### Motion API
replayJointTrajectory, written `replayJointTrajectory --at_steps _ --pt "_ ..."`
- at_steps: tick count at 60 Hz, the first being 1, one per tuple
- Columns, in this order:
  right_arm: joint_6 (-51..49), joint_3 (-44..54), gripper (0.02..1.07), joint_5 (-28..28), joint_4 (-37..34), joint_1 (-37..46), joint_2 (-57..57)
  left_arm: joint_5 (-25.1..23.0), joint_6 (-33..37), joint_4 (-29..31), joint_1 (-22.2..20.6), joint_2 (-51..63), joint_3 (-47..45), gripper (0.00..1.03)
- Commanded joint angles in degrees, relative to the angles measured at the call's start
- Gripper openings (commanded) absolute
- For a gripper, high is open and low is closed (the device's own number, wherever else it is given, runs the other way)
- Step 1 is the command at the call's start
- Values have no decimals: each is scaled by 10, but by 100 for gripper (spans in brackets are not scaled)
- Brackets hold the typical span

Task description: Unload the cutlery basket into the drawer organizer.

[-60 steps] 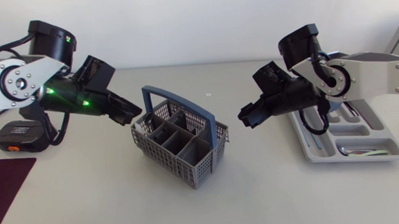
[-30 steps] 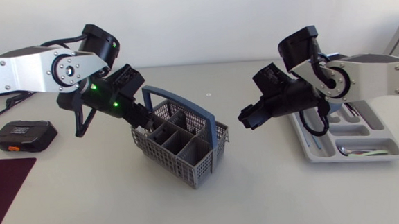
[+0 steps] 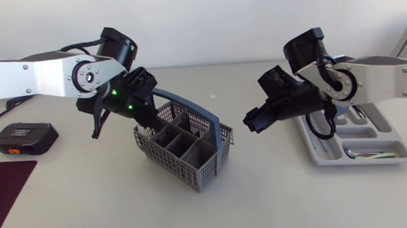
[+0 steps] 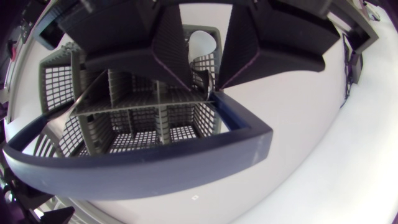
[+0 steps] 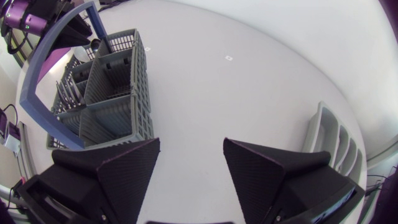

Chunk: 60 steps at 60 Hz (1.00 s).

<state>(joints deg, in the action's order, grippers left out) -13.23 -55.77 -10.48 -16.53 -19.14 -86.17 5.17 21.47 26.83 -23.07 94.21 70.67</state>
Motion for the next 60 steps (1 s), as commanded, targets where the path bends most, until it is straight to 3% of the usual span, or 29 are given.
replayJointTrajectory --at_steps 1,15,20,33,43,60 --pt "10 15 76 2 -5 -5 -3 13 8 -14 -3 22 -4 33" --pt "8 16 76 2 -5 -4 -4 41 14 -38 -13 47 -12 33" --pt "7 18 76 2 -5 -2 -4 41 14 -38 -15 47 -13 24" --pt "5 21 76 2 -5 0 -3 42 14 -42 -25 51 -27 23" --pt "5 23 76 2 -5 1 0 56 13 -51 -35 61 -38 15" --pt "3 29 76 2 -5 3 9 104 16 -75 -46 67 -60 10"
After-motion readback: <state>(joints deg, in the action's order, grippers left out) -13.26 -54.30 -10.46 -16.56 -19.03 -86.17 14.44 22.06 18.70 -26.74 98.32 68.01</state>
